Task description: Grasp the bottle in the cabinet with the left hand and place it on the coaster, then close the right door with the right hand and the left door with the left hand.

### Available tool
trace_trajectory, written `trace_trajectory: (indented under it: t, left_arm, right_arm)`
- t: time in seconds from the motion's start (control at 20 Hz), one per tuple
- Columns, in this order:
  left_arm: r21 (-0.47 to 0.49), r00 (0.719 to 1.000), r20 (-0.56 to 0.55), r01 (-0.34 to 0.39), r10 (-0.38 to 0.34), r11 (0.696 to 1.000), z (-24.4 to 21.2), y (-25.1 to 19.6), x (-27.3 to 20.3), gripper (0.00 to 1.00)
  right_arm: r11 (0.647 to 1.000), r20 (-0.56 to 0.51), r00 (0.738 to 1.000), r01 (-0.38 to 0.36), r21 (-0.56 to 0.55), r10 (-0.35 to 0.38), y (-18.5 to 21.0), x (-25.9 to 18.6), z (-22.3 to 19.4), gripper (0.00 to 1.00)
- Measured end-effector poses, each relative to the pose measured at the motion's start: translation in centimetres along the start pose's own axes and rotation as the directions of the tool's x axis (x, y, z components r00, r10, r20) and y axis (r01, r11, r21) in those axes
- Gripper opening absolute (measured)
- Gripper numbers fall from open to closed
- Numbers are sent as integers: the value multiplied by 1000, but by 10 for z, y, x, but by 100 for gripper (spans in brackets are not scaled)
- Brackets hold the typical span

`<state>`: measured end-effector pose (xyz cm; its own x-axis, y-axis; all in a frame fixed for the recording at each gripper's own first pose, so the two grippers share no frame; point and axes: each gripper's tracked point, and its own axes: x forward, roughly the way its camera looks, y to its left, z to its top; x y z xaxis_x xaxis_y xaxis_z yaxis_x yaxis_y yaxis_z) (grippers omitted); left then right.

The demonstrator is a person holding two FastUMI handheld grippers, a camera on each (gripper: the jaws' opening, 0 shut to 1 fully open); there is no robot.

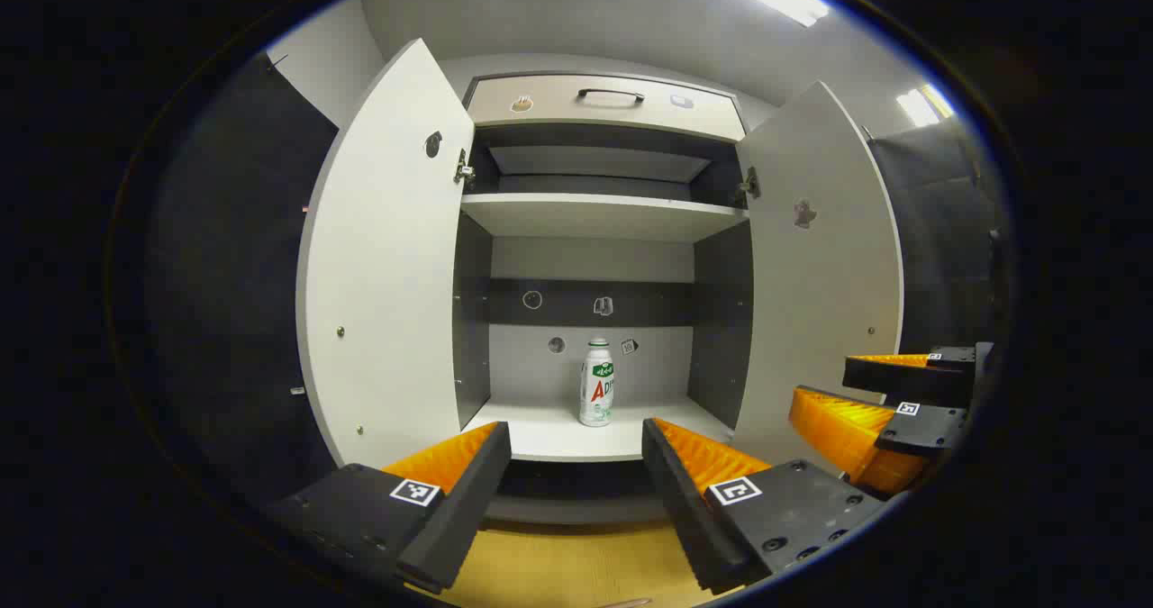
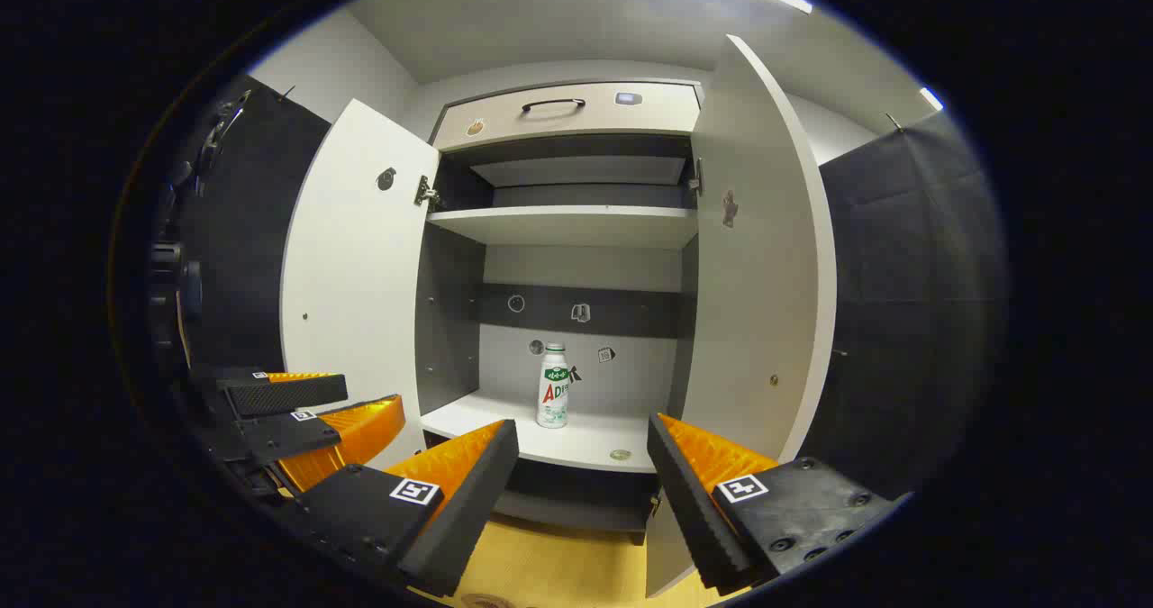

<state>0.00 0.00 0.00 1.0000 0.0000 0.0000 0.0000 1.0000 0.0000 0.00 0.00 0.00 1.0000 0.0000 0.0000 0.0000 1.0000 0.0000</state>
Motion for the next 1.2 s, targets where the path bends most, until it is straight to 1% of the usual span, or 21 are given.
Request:
trace_trajectory:
  t: [0.15,0.2,0.25,0.4,0.55,0.95,1.2]
  left_arm:
    - [1,1000,-4,12,-12,1000,-1,6,4,93]
    - [4,1000,-2,13,-13,1000,-1,8,5,93]
    - [6,1000,2,14,-14,1000,1,9,6,93]
    - [9,1000,8,18,-18,1000,2,11,6,93]
    - [9,1000,12,24,-24,1000,3,11,6,93]
    - [16,998,0,56,-56,998,-2,21,7,92]
    - [19,996,-12,91,-91,996,-8,30,16,92]
  right_arm:
    - [1000,4,1000,7,7,-7,6,1,2,96]
    - [1000,12,1000,16,14,-16,5,1,4,94]
    - [1000,17,1000,23,18,-23,3,1,5,97]
    - [999,16,999,43,23,-43,-1,2,5,97]
    - [999,12,999,46,29,-46,0,1,4,97]
    - [996,-11,996,87,7,-87,8,-3,-2,98]
    - [992,-29,992,121,-32,-122,16,-5,-11,97]
